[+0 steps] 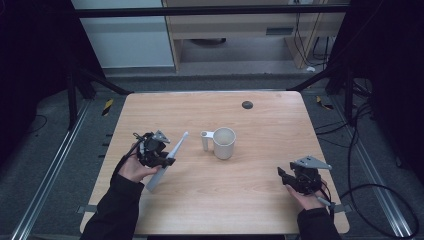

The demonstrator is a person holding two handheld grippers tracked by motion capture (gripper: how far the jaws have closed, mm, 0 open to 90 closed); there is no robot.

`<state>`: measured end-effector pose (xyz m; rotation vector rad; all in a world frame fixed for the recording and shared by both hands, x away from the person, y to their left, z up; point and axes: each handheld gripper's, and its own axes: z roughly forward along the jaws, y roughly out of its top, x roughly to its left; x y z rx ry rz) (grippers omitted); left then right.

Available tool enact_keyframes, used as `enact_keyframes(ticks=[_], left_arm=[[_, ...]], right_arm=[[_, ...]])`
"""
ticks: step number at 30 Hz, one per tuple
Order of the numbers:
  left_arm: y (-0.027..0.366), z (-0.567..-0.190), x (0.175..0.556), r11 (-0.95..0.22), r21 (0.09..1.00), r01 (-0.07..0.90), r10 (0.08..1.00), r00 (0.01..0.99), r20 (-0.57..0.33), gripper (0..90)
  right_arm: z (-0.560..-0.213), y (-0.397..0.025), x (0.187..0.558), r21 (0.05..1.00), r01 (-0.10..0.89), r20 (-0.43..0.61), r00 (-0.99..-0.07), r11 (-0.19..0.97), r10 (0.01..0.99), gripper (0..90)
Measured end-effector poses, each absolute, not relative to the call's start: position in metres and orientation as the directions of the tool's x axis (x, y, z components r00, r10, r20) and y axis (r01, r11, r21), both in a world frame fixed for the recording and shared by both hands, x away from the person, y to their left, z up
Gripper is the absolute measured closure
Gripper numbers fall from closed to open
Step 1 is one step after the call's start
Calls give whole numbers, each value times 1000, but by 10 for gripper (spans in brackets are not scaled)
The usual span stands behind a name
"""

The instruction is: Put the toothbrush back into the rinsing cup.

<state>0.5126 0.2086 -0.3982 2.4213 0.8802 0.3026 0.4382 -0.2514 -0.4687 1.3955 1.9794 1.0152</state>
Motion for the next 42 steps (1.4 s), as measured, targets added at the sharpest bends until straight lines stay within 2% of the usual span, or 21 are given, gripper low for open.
enact_keyframes(ticks=[9, 19, 24, 42], left_arm=[[210, -377, 508, -525, 701, 482, 703, 710, 38, 667], [206, -362, 514, -379, 814, 440, 779, 627, 24, 667], [203, -352, 516, -333, 852, 403, 798, 602, 27, 666], [173, -319, 527, -223, 924, 309, 798, 603, -9, 666]], right_arm=[[-469, -253, 438, 810, 557, 17, -340, 186, 940, 478], [-471, -253, 440, 809, 555, 12, -341, 192, 940, 471], [-471, -252, 440, 810, 553, 6, -342, 196, 940, 465], [-472, -252, 440, 810, 552, -1, -341, 200, 940, 456]])
